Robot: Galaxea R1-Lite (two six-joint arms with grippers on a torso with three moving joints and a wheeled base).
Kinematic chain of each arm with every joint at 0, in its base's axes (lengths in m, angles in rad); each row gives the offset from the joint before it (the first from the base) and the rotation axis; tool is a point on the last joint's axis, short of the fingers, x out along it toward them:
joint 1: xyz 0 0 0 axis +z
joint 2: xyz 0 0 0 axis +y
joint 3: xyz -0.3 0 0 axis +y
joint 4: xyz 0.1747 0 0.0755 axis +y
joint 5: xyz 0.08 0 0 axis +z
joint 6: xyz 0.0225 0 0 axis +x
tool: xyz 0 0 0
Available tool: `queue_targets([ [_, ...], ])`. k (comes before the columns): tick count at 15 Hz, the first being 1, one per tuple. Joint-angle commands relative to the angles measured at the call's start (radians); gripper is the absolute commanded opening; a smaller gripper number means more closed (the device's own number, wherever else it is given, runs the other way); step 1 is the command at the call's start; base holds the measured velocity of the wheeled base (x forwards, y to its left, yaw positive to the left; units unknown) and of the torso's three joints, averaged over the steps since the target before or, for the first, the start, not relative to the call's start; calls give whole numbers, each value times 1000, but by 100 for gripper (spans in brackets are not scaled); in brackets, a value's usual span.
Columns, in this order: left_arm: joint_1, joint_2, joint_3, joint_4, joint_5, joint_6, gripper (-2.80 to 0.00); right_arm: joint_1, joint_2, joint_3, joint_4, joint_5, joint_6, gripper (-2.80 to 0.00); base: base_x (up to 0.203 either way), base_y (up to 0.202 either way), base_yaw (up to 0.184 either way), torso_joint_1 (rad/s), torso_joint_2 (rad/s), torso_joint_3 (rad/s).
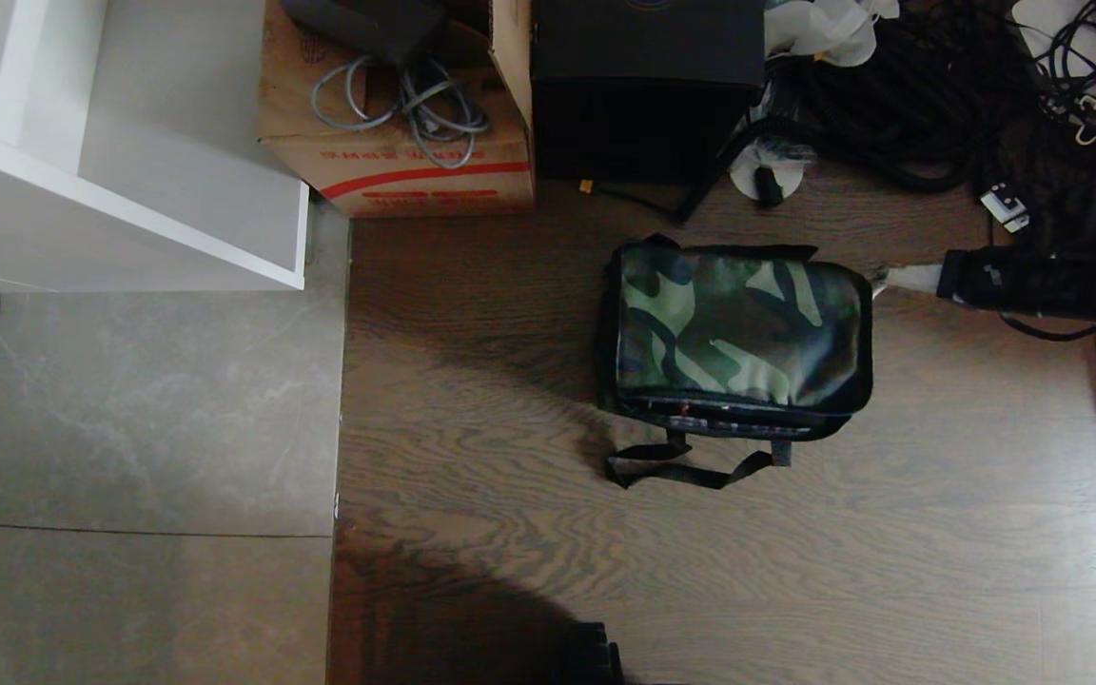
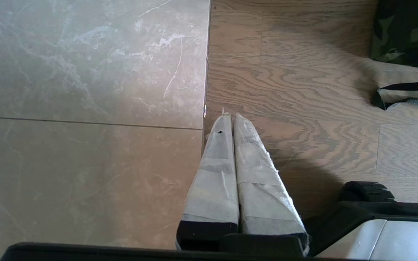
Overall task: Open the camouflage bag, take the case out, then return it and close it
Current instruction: Open the top of the storage box
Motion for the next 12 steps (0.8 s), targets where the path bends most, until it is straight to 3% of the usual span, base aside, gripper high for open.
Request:
queue_targets([
  [1,0,1,0,0,-1,0,-280,-1,-6,21,2,6,-2,0,0,0,0,0,0,0],
  [7,0,0,0,0,0,-1,-280,-20,-71,152,17,20,-19,0,0,0,0,0,0,0],
  [10,0,1,0,0,-1,-1,-280,-24,-138,253,81,164,-14,0,0,0,0,0,0,0],
  [12,0,1,0,0,-1,0,-280,-24,-182,288,157,199,-13,0,0,0,0,0,0,0],
])
